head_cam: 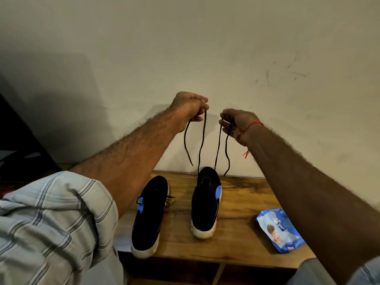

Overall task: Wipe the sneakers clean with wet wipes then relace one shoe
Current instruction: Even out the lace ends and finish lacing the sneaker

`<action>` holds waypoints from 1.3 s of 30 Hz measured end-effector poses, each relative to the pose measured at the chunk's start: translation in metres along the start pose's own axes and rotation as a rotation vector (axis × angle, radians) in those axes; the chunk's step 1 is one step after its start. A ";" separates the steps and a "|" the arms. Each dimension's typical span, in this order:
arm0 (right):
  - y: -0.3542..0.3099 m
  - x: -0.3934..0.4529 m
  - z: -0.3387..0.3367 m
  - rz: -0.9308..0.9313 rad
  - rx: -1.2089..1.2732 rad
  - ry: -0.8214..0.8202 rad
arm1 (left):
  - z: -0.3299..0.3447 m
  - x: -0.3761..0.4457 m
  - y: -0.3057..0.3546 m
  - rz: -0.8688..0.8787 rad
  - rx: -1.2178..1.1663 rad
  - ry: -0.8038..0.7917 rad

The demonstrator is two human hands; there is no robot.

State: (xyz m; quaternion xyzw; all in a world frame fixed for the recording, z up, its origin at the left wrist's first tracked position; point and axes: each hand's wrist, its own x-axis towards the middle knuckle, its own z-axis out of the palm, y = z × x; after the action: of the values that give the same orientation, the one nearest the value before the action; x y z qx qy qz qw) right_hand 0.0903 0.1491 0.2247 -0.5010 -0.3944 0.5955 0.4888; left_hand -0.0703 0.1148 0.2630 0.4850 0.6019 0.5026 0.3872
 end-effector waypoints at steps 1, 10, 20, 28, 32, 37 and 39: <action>-0.006 -0.001 0.002 -0.012 0.017 -0.006 | 0.000 0.000 0.007 0.003 -0.020 -0.006; -0.078 -0.037 0.019 -0.133 0.126 -0.117 | -0.011 -0.018 0.074 0.031 -0.158 -0.041; -0.123 -0.071 0.037 -0.224 0.184 -0.243 | -0.025 -0.045 0.129 -0.039 -0.477 -0.118; -0.079 -0.071 0.057 -0.266 0.151 -0.193 | -0.011 -0.051 0.087 -0.091 -0.474 -0.126; -0.045 -0.060 0.037 -0.243 -0.001 -0.188 | -0.014 -0.049 0.058 -0.038 -0.345 -0.106; 0.016 -0.037 0.004 -0.170 -0.255 -0.129 | -0.023 -0.051 -0.012 0.073 0.015 -0.006; 0.047 -0.025 -0.008 -0.131 -0.400 -0.125 | -0.025 -0.051 -0.056 0.104 0.114 0.069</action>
State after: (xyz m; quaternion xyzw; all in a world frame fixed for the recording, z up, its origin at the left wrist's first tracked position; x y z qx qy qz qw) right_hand 0.0904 0.1150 0.1832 -0.5233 -0.5659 0.5023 0.3919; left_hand -0.0934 0.0584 0.2115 0.5191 0.6166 0.5033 0.3114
